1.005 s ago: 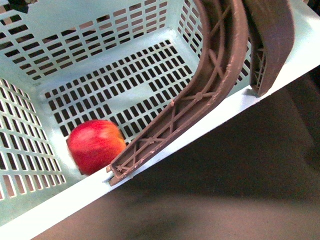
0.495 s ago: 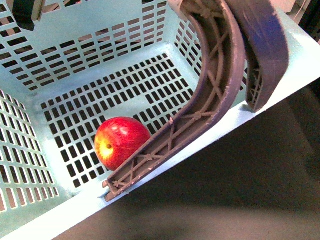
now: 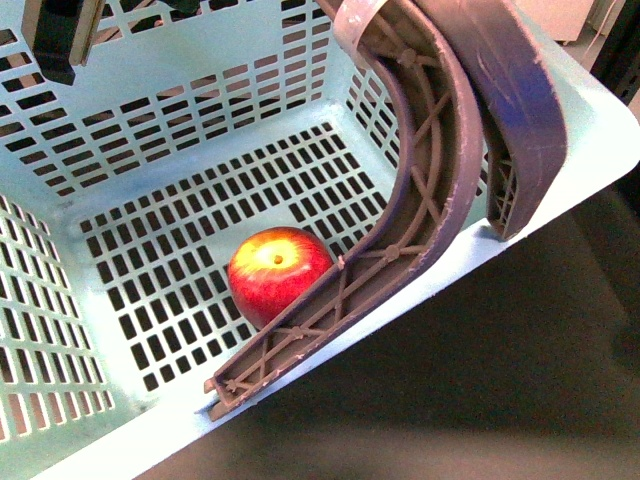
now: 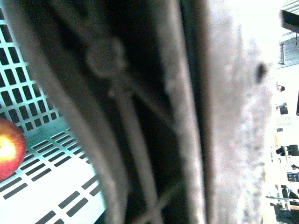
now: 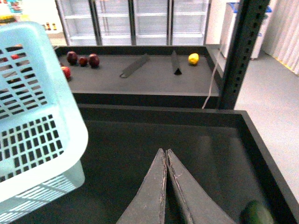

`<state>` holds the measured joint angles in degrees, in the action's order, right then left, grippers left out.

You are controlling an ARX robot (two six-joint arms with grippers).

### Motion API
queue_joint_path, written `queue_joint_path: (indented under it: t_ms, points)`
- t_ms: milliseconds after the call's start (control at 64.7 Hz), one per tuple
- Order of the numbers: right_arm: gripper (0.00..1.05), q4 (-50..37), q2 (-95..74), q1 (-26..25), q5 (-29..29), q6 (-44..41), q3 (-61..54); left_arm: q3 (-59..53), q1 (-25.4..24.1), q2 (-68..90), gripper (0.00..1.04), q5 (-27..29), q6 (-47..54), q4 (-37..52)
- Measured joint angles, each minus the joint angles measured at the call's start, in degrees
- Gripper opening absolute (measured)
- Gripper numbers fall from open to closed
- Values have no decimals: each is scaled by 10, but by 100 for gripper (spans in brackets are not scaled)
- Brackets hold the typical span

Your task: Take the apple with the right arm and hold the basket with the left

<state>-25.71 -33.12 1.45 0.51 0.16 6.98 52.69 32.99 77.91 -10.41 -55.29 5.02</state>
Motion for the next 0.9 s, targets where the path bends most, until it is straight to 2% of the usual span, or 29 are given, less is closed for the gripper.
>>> queue_joint_path:
  t_ms: [124, 897]
  points:
    - [2, 13, 28, -12, -4, 0, -15, 0, 0, 0, 15, 0, 0, 0]
    - [2, 104, 179, -13, -4, 0, -59, 0, 0, 0, 15, 0, 0, 0]
